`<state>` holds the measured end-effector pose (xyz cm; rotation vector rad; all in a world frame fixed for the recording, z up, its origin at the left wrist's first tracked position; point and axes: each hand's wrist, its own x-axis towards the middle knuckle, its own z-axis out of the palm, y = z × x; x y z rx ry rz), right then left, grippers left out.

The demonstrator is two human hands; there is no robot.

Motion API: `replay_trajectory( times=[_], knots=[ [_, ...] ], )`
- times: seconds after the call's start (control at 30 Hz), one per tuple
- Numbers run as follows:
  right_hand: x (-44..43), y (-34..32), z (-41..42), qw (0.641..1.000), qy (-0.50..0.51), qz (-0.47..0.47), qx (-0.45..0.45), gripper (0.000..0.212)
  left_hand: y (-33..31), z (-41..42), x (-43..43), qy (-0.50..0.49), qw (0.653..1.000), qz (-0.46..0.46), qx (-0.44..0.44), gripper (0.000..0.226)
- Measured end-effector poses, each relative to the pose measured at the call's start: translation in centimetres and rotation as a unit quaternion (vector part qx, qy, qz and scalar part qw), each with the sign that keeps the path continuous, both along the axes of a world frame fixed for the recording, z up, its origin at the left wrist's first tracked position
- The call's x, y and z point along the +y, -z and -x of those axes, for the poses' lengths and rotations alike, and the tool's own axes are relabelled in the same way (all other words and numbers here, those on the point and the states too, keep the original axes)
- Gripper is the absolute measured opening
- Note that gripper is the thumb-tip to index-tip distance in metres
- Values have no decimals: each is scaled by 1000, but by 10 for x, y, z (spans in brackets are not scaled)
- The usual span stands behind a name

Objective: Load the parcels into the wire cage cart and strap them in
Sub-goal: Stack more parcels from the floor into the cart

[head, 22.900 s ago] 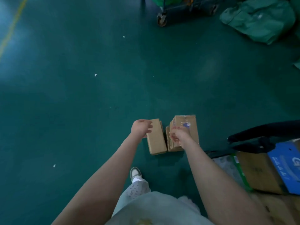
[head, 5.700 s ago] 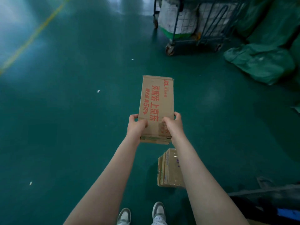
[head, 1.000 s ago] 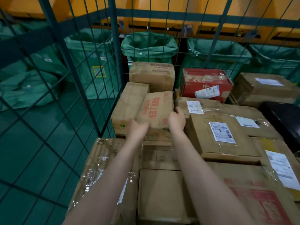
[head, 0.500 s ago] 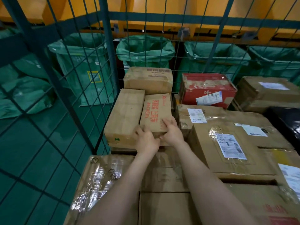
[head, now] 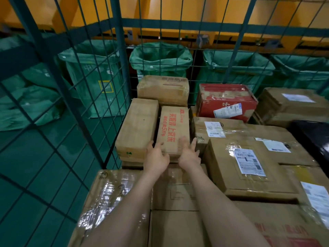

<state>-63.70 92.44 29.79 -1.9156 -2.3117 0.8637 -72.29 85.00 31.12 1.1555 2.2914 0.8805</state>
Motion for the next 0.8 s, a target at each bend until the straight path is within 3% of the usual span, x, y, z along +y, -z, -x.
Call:
replay_trajectory(
  times=[0.27,0.43,0.8],
  knots=[
    [-32,-19,-33,989,19,-4,146,66,-24,-38,-8,-35,997,-4,-64,44],
    [-60,-29,-76,968,51,7,246,40,-30,-74,-25,-78,989,-25,-120,37],
    [-133,-18,-143,963,42,68,258,41,-15,-139,-119,-159,962,-41,-220,38]
  ],
)
